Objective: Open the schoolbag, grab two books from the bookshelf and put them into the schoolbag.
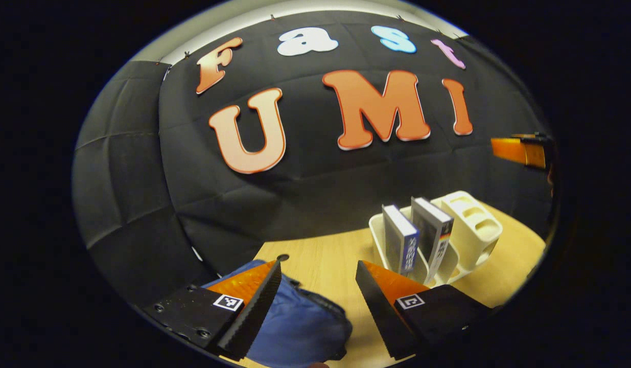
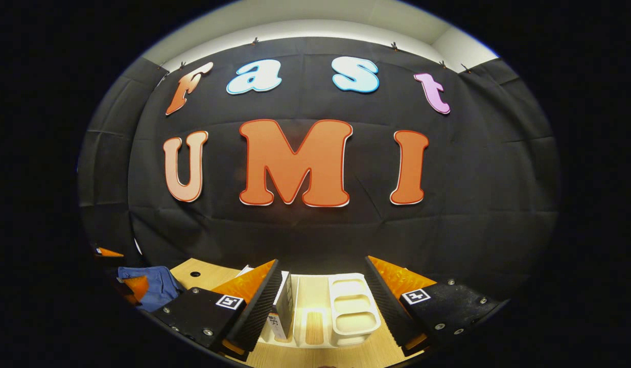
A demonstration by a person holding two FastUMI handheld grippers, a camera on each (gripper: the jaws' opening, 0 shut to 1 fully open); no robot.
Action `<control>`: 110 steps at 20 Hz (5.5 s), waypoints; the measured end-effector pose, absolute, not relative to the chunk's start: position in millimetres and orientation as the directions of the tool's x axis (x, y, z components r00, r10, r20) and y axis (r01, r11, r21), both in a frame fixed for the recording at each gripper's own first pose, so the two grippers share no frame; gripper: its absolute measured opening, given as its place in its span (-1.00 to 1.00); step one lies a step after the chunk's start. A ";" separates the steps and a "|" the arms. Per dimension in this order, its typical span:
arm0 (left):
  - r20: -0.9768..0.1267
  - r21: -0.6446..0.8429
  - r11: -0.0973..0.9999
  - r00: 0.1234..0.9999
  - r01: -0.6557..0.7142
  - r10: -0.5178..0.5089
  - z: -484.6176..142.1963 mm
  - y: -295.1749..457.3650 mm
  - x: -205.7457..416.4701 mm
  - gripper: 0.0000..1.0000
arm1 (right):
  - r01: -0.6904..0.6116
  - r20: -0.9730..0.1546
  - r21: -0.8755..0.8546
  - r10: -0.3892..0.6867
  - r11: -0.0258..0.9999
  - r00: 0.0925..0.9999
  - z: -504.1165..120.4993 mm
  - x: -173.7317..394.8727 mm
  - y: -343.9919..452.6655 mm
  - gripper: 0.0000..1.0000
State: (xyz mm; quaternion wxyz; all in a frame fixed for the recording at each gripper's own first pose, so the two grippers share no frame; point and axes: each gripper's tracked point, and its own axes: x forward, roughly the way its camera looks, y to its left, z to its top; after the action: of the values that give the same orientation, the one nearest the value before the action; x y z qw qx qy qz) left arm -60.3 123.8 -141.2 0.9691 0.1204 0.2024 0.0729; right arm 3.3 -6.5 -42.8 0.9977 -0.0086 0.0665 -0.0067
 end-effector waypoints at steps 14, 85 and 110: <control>-0.634 0.605 0.785 0.678 0.134 0.373 -324.3 128.0 -140.5 0.89 | 0.039 -0.209 -0.045 -0.048 0.998 0.977 -83.9 5.6 -59.9 0.92; -0.669 -0.103 0.982 0.720 0.158 -0.186 -128.4 273.2 -19.0 -0.91 | -0.132 -0.991 -0.089 -0.074 0.987 0.113 -294.4 99.6 184.8 -0.06; -0.700 -0.078 0.975 0.685 0.208 -0.202 -130.0 255.8 -39.0 -0.91 | -0.017 -0.784 0.501 0.462 0.865 0.414 -102.5 -26.9 217.8 -0.18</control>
State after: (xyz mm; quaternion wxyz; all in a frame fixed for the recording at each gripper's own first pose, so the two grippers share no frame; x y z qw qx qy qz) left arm -39.0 255.8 -130.0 0.9178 0.0036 0.3810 -0.1115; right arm -26.9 217.8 -102.5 0.8133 0.2136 0.5208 0.1473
